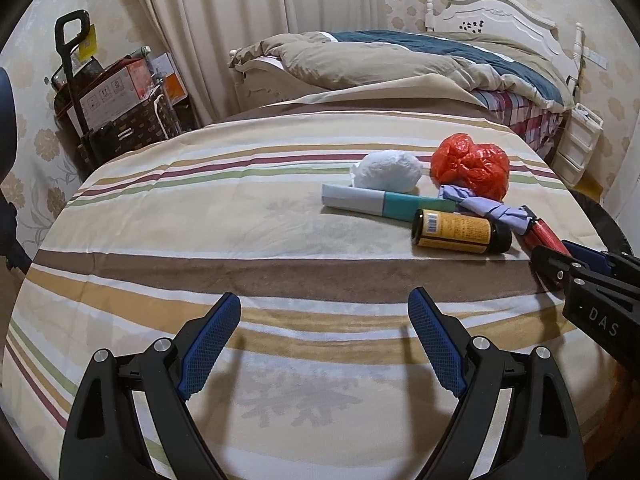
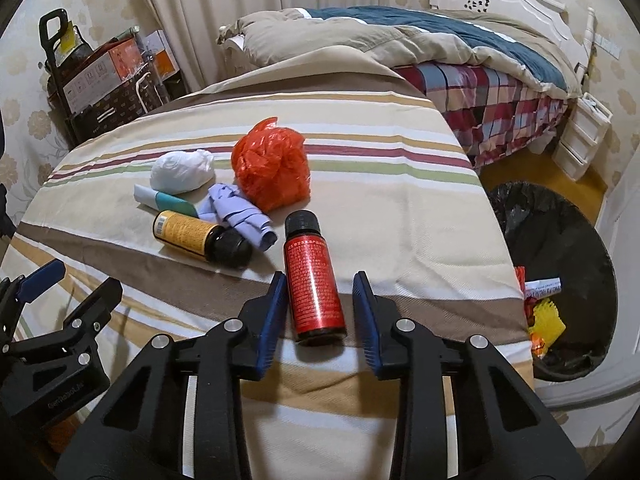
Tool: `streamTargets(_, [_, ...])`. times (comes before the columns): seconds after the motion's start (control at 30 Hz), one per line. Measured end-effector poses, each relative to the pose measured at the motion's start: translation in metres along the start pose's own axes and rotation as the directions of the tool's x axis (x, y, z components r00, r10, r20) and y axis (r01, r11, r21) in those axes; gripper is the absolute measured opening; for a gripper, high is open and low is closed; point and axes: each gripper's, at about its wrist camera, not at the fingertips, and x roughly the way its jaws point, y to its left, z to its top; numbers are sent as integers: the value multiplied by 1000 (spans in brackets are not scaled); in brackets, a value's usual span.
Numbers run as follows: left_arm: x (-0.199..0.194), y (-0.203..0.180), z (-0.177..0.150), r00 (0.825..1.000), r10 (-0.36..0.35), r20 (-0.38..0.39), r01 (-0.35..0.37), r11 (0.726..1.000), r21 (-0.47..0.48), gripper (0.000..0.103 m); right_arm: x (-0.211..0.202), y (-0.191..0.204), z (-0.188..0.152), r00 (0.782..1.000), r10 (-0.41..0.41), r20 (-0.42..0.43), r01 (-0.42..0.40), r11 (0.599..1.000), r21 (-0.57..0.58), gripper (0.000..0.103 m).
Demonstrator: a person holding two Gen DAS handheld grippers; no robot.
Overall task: Collect trash
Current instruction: 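Grasp the red bottle with the right tool, then grasp the gold bottle with the left tool while the right tool holds the red bottle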
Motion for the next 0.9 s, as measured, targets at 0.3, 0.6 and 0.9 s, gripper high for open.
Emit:
streamTargets(0.3, [1,-8,4,1000,-2,4,2,1000,-13,85,6,-1,7,1000,19,12,-18,999,-35,30])
streamTargets(0.6, [4,-27,12,999,-36,15,37,999,-22,85,4,-25,9,1000,20,22,-20,1000,15,24])
streamTargets(0.9, [10,-35,26,996,-83,9,84,990,-115,85,4,-33,9,999,44,24,-45,998,32,24])
